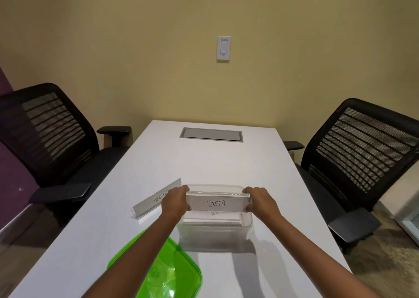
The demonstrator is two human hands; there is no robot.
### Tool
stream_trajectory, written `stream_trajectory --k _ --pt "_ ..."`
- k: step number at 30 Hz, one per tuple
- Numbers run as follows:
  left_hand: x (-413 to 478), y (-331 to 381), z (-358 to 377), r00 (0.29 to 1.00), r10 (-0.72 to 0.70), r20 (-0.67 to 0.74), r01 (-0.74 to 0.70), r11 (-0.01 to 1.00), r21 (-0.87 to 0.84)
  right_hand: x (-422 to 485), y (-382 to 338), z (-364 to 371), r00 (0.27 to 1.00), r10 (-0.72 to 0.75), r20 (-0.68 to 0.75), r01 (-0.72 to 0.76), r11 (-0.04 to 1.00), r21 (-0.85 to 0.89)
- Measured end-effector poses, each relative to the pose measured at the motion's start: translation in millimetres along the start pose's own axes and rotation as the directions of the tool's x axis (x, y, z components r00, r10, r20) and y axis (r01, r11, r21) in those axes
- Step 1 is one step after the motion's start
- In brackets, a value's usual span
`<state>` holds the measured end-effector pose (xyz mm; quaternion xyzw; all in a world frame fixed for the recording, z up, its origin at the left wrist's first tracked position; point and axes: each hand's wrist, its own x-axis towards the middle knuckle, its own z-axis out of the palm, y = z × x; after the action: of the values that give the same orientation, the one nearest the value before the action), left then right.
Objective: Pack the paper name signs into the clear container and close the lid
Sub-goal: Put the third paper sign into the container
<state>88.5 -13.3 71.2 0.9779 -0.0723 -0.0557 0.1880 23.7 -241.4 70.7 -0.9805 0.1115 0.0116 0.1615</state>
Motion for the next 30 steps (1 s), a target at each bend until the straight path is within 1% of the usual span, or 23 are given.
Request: stream_trajectory --k 3,5,11,17,19,23,25,27,28,30 --pt "13 1 0 1.000 -0.011 -0.015 0.012 0.994 0.107 12 -2 5 0.998 0.018 -0.057 -0.023 0.996 -0.088" --pt "22 1 3 1.000 -0.017 -0.025 0.020 0.989 0.148 20 -3 9 0.997 0.019 -0.077 -0.030 0.989 -0.142" --pt "42 -2 22 0.999 0.005 -0.035 0.006 0.952 0.305 46 -1 25 0.997 0.042 -0.067 -0.058 0.963 -0.263" --pt "58 -10 43 0.999 0.021 -0.041 -0.003 0.926 0.378 66 -2 44 0.998 0.024 -0.051 -0.039 0.951 -0.308" --pt "60 -9 45 0.999 0.024 -0.036 -0.008 0.927 0.375 69 -2 48 0.999 0.030 -0.028 -0.038 0.943 -0.332" --pt "61 -1 42 0.993 0.107 -0.043 -0.080 0.905 0.417 72 1 56 0.999 0.046 0.003 -0.043 0.937 -0.345" --pt "61 0 47 0.995 0.093 0.038 -0.101 0.901 0.422 72 2 61 0.999 0.044 0.010 -0.038 0.933 -0.357" --pt "66 -8 64 0.997 0.077 0.028 -0.081 0.900 0.428 73 2 66 0.999 0.049 0.025 -0.036 0.926 -0.377" --pt "64 -7 65 0.997 0.060 0.047 -0.074 0.910 0.408 74 2 69 0.998 0.053 0.032 -0.036 0.920 -0.391" --pt "57 -4 63 0.996 0.089 0.018 -0.089 0.908 0.410 75 2 74 0.998 0.056 0.034 -0.036 0.903 -0.428"
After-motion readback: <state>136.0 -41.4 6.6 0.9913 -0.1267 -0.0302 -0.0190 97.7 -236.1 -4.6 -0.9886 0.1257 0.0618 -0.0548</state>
